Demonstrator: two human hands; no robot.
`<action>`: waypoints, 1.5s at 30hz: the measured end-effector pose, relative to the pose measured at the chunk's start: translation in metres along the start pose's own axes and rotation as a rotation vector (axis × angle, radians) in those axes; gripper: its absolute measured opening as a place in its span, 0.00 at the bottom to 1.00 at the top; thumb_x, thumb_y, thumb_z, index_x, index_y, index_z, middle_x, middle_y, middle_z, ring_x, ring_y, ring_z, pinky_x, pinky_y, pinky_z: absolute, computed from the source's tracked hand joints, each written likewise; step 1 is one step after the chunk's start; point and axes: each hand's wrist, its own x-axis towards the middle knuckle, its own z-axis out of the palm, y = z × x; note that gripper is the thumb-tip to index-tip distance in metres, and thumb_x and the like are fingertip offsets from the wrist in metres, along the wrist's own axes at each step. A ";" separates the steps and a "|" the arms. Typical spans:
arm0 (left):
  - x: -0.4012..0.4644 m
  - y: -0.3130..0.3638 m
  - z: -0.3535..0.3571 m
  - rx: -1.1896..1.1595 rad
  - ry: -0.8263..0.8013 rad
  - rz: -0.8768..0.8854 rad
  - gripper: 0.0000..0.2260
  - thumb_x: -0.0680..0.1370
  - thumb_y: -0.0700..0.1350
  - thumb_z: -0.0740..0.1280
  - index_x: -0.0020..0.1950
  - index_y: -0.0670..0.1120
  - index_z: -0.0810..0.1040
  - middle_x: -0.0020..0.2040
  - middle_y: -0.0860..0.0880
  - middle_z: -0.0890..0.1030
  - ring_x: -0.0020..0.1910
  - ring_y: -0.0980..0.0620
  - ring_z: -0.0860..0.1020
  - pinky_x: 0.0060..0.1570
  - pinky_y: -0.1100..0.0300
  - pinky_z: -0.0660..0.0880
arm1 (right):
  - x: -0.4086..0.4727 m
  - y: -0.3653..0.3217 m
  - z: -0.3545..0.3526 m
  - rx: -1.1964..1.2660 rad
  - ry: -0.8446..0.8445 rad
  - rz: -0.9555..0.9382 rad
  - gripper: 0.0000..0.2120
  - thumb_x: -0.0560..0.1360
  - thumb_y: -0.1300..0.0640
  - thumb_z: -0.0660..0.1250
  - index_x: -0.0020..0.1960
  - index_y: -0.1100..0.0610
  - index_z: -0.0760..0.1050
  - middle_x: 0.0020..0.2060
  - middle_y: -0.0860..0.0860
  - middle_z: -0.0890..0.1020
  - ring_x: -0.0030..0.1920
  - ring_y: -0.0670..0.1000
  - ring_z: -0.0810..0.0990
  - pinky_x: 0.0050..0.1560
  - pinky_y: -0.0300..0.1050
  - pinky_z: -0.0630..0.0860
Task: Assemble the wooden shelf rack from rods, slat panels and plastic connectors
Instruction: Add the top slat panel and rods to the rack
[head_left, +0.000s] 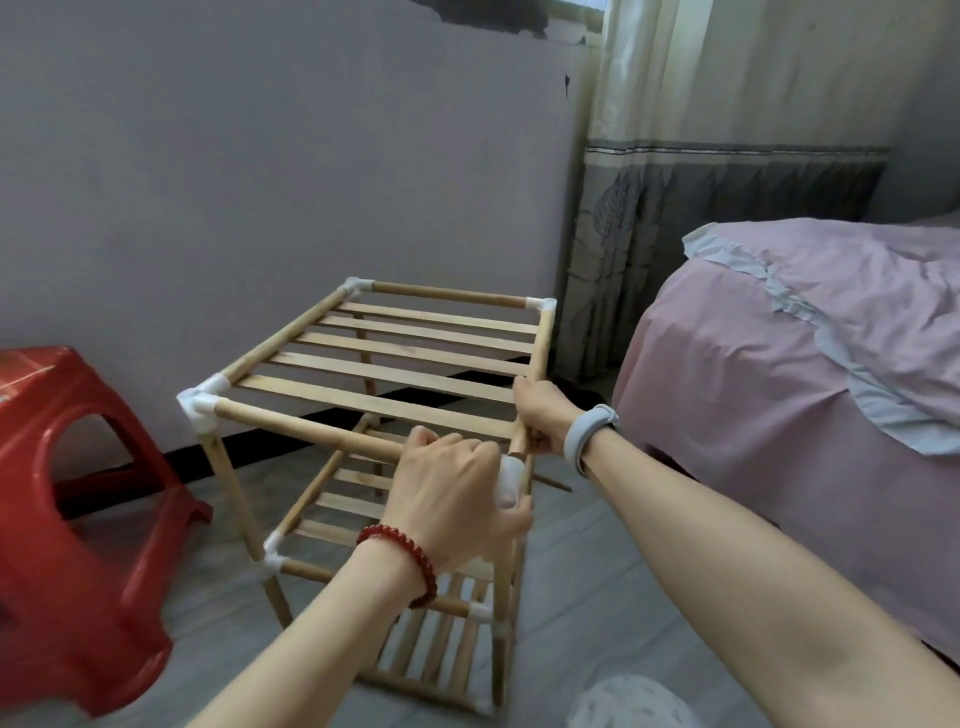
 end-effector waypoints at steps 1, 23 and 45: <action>0.005 -0.005 0.000 0.014 0.013 0.011 0.17 0.74 0.64 0.57 0.38 0.51 0.66 0.35 0.56 0.70 0.36 0.55 0.68 0.49 0.58 0.63 | -0.002 0.000 0.000 -0.010 -0.017 -0.011 0.16 0.81 0.48 0.49 0.42 0.57 0.65 0.35 0.54 0.72 0.36 0.51 0.73 0.45 0.48 0.77; -0.003 -0.045 0.003 -0.305 -0.018 -0.013 0.16 0.77 0.53 0.44 0.46 0.52 0.70 0.43 0.57 0.72 0.47 0.56 0.69 0.55 0.60 0.53 | -0.062 0.083 -0.001 -0.712 0.506 -1.430 0.16 0.74 0.44 0.62 0.52 0.56 0.71 0.47 0.54 0.78 0.51 0.51 0.70 0.46 0.45 0.66; -0.009 -0.052 0.013 -0.327 0.004 0.040 0.23 0.76 0.58 0.45 0.49 0.50 0.76 0.41 0.59 0.71 0.44 0.58 0.67 0.54 0.61 0.54 | -0.066 0.094 -0.004 -0.528 0.323 -1.267 0.17 0.77 0.44 0.58 0.47 0.59 0.73 0.50 0.50 0.67 0.49 0.47 0.67 0.46 0.34 0.66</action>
